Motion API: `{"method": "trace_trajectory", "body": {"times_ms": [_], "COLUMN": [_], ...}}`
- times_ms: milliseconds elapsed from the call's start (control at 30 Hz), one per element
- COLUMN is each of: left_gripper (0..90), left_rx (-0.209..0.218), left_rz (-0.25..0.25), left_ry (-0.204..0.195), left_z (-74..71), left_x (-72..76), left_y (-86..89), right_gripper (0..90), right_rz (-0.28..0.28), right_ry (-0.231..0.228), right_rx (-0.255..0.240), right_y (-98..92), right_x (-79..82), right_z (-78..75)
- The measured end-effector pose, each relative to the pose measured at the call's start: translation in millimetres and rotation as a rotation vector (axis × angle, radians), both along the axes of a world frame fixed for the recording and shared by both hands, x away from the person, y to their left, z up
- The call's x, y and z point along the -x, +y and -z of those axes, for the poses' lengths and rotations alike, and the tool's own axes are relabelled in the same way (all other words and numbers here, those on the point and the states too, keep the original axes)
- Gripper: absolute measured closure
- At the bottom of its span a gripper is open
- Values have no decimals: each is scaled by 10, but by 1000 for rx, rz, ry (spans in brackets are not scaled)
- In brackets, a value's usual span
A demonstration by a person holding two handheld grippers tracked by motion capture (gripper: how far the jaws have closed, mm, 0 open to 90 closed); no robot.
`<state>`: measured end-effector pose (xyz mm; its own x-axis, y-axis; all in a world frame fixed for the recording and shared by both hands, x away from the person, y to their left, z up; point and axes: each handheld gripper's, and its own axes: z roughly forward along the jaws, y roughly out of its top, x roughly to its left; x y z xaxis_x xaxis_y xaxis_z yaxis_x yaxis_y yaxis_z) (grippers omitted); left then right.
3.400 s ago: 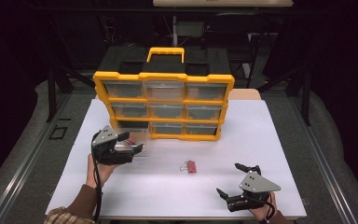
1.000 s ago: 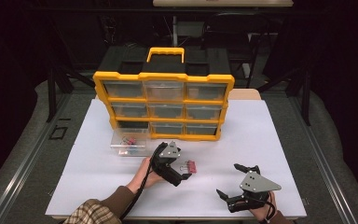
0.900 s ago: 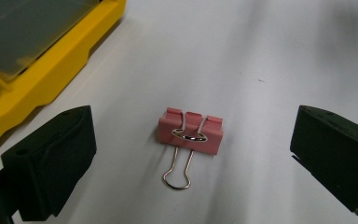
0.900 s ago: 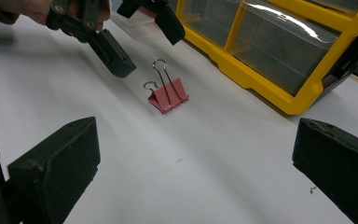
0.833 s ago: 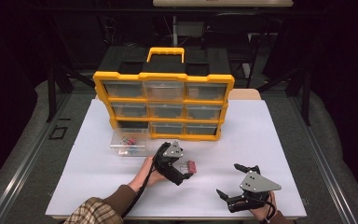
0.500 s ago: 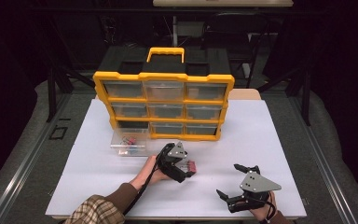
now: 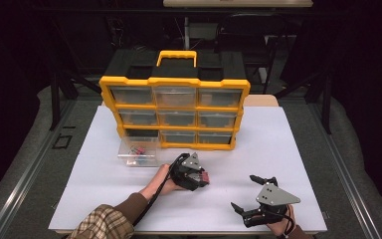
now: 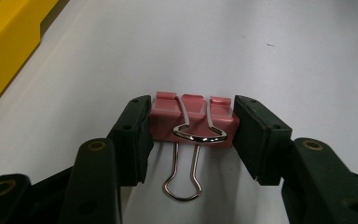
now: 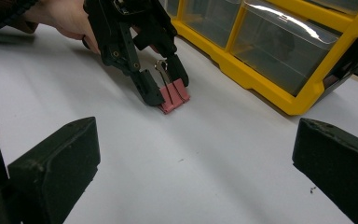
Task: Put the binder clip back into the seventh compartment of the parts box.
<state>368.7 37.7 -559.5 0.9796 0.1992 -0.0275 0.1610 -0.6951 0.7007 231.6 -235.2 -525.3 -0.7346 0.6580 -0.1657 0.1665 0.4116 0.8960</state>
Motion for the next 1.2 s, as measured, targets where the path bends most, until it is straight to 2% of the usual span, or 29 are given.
{"method": "trace_trajectory", "body": {"times_ms": [267,400,867,1200], "left_gripper": [495,495,495,494], "left_rx": [-4,9,53,72], "left_rz": [7,2,-63,-106], "left_ry": [5,-5,-34,-41], "left_z": [-12,-59,-284,-359], "left_x": [6,17,111,160], "left_y": [11,41,225,348], "right_gripper": [3,3,3,3], "right_rz": [2,1,5,2], "right_ry": [0,0,0,0], "right_rx": [2,2,3,8], "right_y": [-4,-4,-3,4], "right_x": [6,1,-6,-1], "right_z": [-2,-2,1,-3]}}
